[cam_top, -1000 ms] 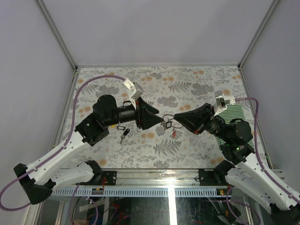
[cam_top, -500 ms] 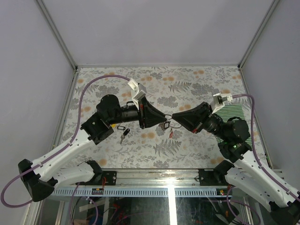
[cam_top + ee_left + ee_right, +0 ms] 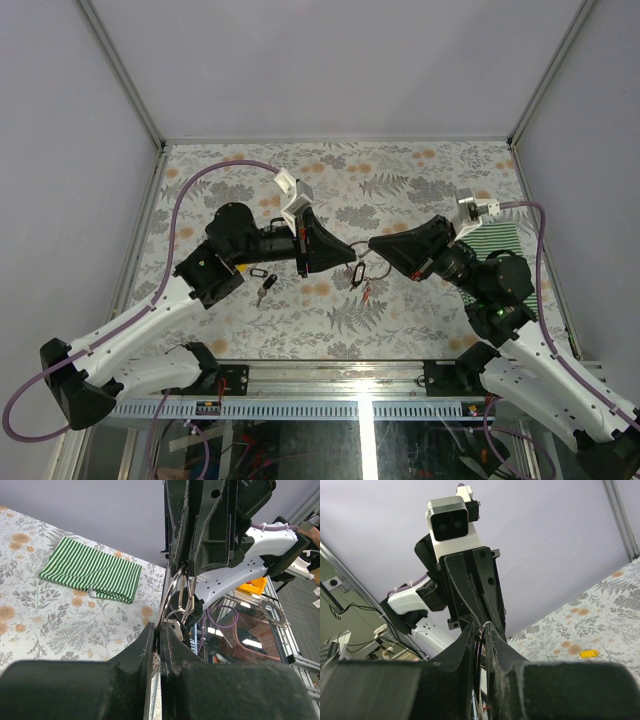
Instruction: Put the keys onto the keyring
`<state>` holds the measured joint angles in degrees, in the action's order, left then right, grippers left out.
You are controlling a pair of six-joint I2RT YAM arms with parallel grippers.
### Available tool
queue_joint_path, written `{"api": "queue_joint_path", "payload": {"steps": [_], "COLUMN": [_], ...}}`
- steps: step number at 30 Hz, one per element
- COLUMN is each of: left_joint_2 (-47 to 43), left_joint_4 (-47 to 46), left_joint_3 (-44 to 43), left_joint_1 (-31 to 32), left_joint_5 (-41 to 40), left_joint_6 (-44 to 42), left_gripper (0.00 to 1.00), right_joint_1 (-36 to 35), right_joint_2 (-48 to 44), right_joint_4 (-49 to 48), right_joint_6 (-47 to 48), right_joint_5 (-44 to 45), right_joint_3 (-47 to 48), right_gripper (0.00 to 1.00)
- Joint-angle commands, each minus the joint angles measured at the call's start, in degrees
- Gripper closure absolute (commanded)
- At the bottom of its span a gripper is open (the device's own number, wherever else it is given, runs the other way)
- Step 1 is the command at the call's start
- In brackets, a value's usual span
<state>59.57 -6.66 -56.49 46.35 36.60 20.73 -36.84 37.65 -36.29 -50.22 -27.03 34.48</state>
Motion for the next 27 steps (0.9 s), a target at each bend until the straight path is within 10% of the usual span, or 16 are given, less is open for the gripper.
{"api": "queue_joint_path", "payload": {"steps": [1, 27], "left_joint_2": [-0.66, 3.84], "left_joint_4": [0.53, 36.1], "left_joint_3": [-1.32, -15.29], "left_joint_1": [0.17, 0.14], "left_joint_5": [-2.67, -24.53], "left_joint_6": [-0.46, -11.9], "left_gripper": [1.0, 1.0], "right_joint_1": [-0.34, -0.34], "right_joint_2": [-1.19, -6.63], "right_joint_4": [-0.28, 37.01], "right_joint_6": [2.41, 29.17], "right_joint_5": [0.39, 17.25], "right_joint_3": [0.94, 9.02], "right_gripper": [0.88, 0.34]}}
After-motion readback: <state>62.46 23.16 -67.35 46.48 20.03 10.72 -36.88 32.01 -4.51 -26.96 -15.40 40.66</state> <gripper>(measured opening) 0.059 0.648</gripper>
